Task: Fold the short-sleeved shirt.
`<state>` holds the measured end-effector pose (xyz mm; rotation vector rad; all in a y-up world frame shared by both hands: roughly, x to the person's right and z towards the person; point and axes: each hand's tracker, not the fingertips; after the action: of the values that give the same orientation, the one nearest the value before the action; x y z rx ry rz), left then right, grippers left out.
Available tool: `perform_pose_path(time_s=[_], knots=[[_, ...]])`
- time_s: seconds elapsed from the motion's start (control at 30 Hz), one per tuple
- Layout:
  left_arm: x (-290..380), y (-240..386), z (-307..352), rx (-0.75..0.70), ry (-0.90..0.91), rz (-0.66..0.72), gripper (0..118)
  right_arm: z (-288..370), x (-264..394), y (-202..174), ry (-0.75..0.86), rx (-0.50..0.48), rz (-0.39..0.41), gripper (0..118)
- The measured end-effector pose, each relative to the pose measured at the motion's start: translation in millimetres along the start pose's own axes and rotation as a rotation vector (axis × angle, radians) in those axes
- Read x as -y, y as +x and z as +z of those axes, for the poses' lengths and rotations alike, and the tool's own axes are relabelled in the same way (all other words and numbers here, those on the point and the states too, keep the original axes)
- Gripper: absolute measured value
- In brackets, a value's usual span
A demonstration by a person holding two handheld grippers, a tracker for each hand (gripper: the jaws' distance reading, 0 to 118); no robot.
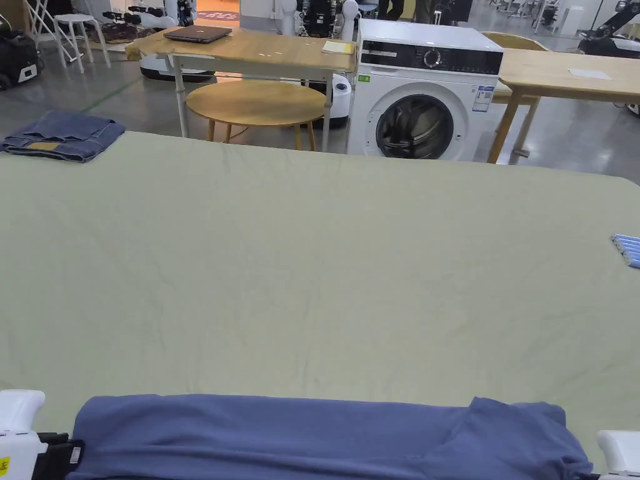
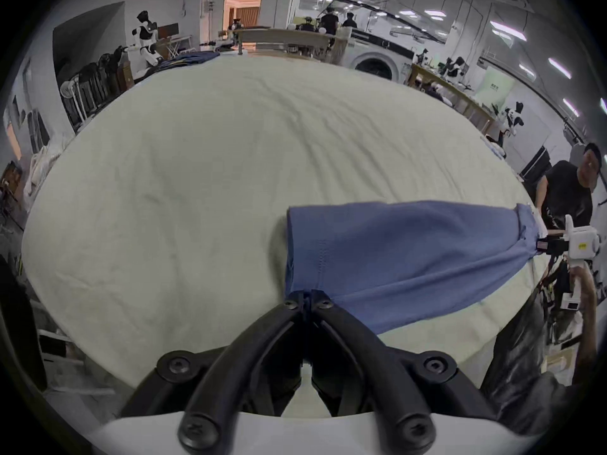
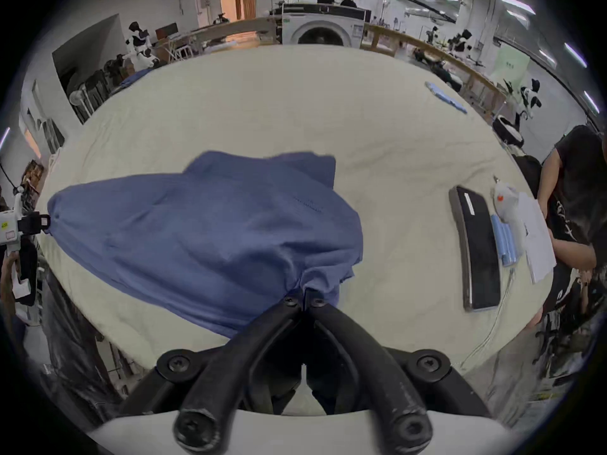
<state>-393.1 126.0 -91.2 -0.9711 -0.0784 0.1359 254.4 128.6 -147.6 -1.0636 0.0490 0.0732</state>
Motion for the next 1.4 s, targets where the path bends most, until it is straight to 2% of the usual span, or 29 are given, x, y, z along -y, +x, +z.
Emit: perform_pose_path(time_s=[0.13, 0.23, 0.27, 0.33, 0.37, 0.4, 0.43, 0.57, 0.7, 0.83, 0.87, 0.93, 0.97, 1.0, 1.03, 1.1, 1.13, 1.27, 1.4], knots=[[-3, 3, -7, -0.02, -0.013, -0.031, 0, -10, 0, -5, -0.02, 0.021, 0.006, 0], [-10, 3, -7, -0.022, -0.018, -0.004, 0, -10, -2, -10, -0.017, 0.031, 0.016, 2], [-13, 4, -4, -0.025, -0.014, 0.015, 10, -6, -4, -12, -0.012, 0.047, 0.027, 12], [-21, 11, 5, -0.046, 0.014, 0.035, 32, 11, -10, -19, 0.054, 0.146, 0.062, 51], [-25, 14, 10, -0.046, 0.047, 0.029, 38, 18, -12, -21, 0.11, 0.172, 0.075, 66], [-30, 19, 15, -0.034, 0.09, 0.021, 40, 27, -18, -23, 0.169, 0.182, 0.072, 67], [-36, 25, 19, -0.028, 0.12, 0.017, 43, 35, -24, -26, 0.195, 0.179, 0.061, 67], [-58, 51, 26, -0.023, 0.233, -0.016, 43, 49, -47, -40, 0.297, 0.183, 0.02, 67], [-74, 85, 27, -0.022, 0.39, -0.063, 43, 59, -62, -68, 0.51, 0.104, -0.032, 67], [-79, 126, 36, -0.099, 0.617, -0.129, 43, 70, -68, -112, 0.766, 0.077, -0.057, 65], [-80, 134, 39, -0.113, 0.661, -0.137, 43, 73, -69, -121, 0.813, 0.086, -0.057, 57], [-83, 141, 39, -0.133, 0.752, -0.135, 37, 79, -72, -142, 0.905, 0.102, -0.064, 30], [-83, 146, 42, -0.142, 0.786, -0.141, 24, 81, -74, -150, 0.929, 0.116, -0.075, 14], [-83, 152, 44, -0.171, 0.822, -0.135, 13, 82, -78, -158, 0.938, 0.122, -0.093, 9], [-85, 156, 47, -0.184, 0.854, -0.132, 7, 83, -80, -164, 0.955, 0.102, -0.114, 7], [-86, 161, 50, -0.196, 0.87, -0.12, 5, 84, -83, -171, 0.963, 0.065, -0.111, 6], [-88, 161, 51, -0.191, 0.868, -0.116, 1, 84, -86, -174, 0.962, 0.069, -0.104, 0], [-90, 154, 53, -0.192, 0.857, -0.095, 0, 81, -88, -185, 0.96, 0.052, -0.077, 0], [-93, 124, 55, -0.129, 0.72, -0.048, 0, 77, -89, -191, 0.945, 0.035, -0.065, 0]])
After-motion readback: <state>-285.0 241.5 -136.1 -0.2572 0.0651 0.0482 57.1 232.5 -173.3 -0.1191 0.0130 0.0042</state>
